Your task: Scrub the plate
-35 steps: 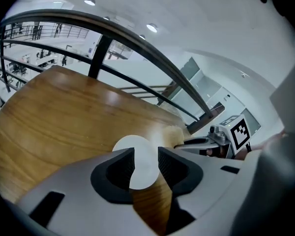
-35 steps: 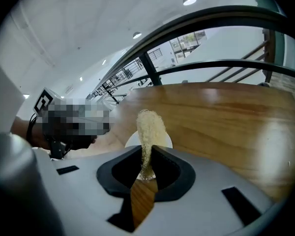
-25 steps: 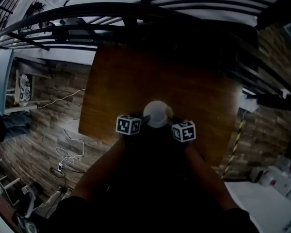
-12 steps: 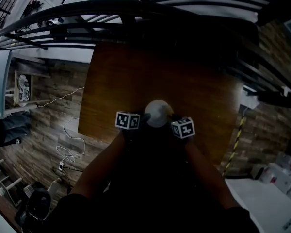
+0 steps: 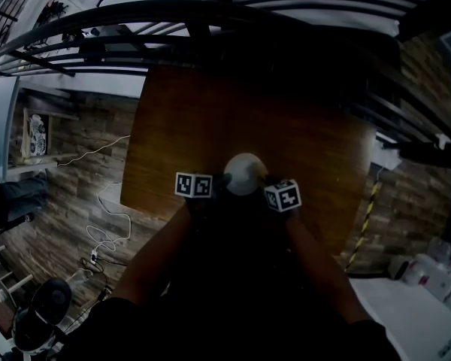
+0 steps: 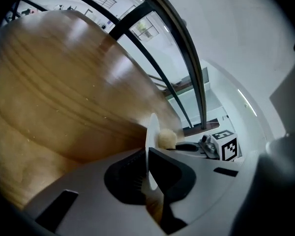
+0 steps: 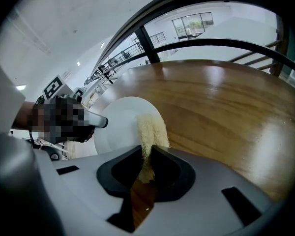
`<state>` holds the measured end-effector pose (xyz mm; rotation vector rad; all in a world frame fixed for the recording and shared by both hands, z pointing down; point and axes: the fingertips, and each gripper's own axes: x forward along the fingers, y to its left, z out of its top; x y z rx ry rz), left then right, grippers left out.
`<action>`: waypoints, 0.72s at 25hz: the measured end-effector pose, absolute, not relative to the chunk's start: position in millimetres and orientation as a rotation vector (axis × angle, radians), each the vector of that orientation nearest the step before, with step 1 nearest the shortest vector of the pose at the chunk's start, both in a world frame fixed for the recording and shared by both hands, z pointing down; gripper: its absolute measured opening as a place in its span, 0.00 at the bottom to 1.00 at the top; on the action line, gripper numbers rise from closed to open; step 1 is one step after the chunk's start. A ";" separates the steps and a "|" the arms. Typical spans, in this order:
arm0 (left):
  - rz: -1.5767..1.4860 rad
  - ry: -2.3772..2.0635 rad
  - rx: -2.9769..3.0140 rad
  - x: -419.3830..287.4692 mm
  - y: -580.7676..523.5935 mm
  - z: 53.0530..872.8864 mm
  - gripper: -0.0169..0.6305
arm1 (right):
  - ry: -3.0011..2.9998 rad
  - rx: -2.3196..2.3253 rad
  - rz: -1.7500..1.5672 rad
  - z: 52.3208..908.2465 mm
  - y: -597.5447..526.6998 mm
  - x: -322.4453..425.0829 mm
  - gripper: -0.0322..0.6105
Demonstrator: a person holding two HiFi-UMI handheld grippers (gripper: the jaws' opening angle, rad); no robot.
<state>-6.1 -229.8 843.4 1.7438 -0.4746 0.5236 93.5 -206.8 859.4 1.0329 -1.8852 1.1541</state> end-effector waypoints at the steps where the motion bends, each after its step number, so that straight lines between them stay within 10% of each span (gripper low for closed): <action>1: 0.523 -0.461 1.756 -4.3 -228.6 839.9 0.05 | -1.884 1.034 1.150 858.8 -206.5 94.7 0.14; 18: 0.420 -0.411 2.082 29.3 -200.8 707.7 0.05 | -2.272 0.816 0.876 705.6 -173.7 38.7 0.14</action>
